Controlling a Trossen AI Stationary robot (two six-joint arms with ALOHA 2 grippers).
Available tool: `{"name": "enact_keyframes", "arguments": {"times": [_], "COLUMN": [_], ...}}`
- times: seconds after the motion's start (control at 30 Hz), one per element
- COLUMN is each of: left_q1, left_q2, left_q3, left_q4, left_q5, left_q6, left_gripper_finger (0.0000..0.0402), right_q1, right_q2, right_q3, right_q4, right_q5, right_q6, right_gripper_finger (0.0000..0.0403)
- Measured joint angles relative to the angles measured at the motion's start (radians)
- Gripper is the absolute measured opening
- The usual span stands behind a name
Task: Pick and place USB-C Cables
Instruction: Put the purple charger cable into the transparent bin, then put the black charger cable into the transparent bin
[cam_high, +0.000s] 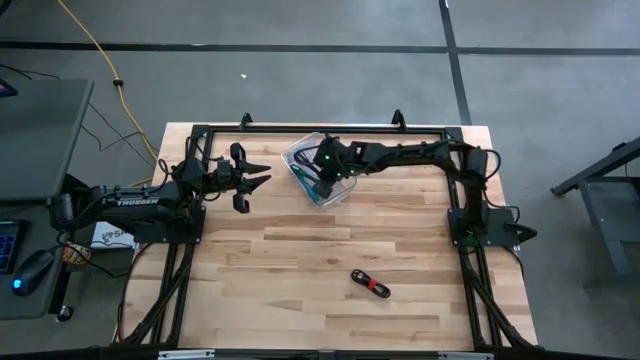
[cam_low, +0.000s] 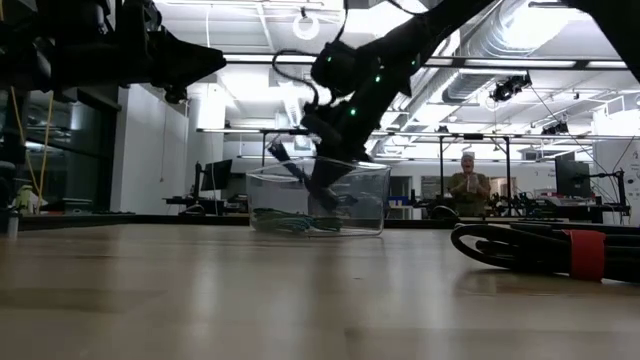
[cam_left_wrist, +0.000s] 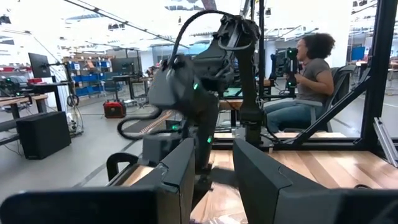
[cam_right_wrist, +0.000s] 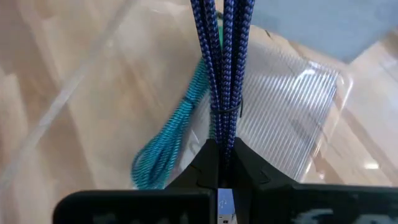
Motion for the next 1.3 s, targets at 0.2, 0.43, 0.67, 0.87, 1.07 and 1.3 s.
{"name": "enact_keyframes", "arguments": {"times": [0.2, 0.43, 0.67, 0.87, 1.07, 1.3], "left_q1": [0.000, 0.000, 0.000, 0.000, 0.000, 0.000], "left_q2": [0.000, 0.000, 0.000, 0.000, 0.000, 0.000], "left_q3": [0.000, 0.000, 0.000, 0.000, 0.000, 0.000], "left_q4": [0.000, 0.000, 0.000, 0.000, 0.000, 0.000], "left_q5": [0.000, 0.000, 0.000, 0.000, 0.000, 0.000], "left_q6": [-0.003, -0.034, -0.037, -0.036, -0.018, -0.018], "left_gripper_finger": [0.0090, 0.0090, 0.0090, 0.0090, 0.0090, 0.0090], "right_q1": [-0.021, -0.038, -0.037, -0.037, -0.030, -0.035], "right_q2": [0.036, 0.055, 0.055, 0.056, 0.056, -0.020], "right_q3": [0.016, 0.016, 0.016, 0.016, 0.031, 0.156], "right_q4": [-0.024, -0.035, -0.027, -0.026, -0.043, -0.220], "right_q5": [0.013, 0.016, 0.016, 0.007, 0.007, 0.008], "right_q6": [0.057, 0.119, 0.127, 0.132, 0.094, -0.024], "right_gripper_finger": [0.0000, 0.0011, 0.0044, 0.0075, 0.0136, 0.0182]}}
